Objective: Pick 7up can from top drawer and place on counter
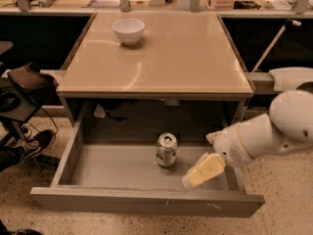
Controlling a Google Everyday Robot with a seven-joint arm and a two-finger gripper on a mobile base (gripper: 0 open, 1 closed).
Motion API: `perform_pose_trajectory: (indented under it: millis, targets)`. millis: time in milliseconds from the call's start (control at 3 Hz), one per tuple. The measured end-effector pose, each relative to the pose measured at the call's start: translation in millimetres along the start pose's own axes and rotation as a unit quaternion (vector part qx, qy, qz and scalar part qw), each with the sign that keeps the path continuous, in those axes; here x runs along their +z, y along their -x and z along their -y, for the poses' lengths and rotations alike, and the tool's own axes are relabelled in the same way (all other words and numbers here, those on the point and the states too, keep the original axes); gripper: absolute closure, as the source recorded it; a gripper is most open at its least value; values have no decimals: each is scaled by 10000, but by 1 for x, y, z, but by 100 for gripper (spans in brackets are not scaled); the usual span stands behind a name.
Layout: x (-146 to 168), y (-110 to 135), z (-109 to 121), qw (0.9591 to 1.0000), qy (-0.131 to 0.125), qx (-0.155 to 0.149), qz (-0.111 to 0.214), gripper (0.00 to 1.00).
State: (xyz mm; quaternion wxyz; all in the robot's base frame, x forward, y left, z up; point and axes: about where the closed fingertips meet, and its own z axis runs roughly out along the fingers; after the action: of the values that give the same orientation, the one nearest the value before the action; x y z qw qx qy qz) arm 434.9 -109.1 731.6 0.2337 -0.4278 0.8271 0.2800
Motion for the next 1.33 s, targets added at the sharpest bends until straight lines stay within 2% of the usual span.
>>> perform_pose_trajectory:
  millis: [333,667,1000,1333]
  targets:
    - [14,-30,1,9993,-176,323,-22,0]
    - [15,-30,1,9993,-175,319,-23,0]
    - [21,-15,21,9962,-425,691,319,0]
    - [37,0,45,9731,-603,1894,1166,0]
